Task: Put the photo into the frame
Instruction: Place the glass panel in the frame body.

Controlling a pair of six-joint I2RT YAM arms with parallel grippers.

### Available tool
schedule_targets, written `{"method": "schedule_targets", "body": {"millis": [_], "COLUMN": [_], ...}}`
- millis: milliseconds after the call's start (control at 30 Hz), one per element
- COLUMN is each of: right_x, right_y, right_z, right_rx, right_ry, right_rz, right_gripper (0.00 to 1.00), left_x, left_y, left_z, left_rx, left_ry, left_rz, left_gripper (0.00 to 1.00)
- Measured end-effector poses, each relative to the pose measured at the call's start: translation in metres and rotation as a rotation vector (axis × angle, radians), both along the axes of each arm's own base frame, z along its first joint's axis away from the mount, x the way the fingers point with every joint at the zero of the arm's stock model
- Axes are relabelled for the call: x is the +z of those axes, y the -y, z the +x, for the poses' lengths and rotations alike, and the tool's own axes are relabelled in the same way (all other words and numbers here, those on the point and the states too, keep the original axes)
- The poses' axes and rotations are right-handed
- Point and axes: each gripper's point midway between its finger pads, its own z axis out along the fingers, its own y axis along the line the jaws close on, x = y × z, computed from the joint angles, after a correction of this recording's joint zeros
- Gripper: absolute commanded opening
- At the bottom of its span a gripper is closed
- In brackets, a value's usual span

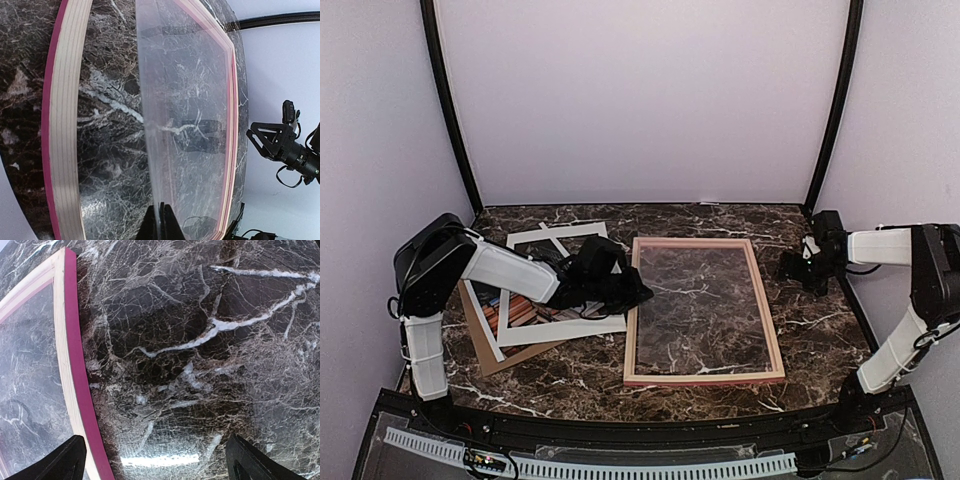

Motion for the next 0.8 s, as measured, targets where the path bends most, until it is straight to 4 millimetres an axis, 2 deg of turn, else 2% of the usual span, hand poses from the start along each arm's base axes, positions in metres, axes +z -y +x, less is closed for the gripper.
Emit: {"method": "schedule_targets", "body": {"millis": [467, 667, 800], "right_x": [0.003, 0.017, 0.027], "right_y": [-0.021, -0.042, -0.062], "right_z": [0.000, 0.003, 0.002], "right_rx": [0.056, 0.114, 0.173], "right_ry": [0.015, 0.066, 0.095], "right_rz": [0.031, 0.056, 0.087], "right_gripper": [0.99, 0.98, 0.97], "left_x": [0.002, -0.004, -0.008], "left_y": [0.007, 0.010, 0.011], "left_z": [-0.002, -0.007, -0.009], "left_rx": [-0.026, -0.038, -0.046], "left_ry": [-0.008, -0.019, -0.026], "left_rz": [-0.015, -0.008, -0.005], "left_gripper": [0.00, 0.05, 0.08]}}
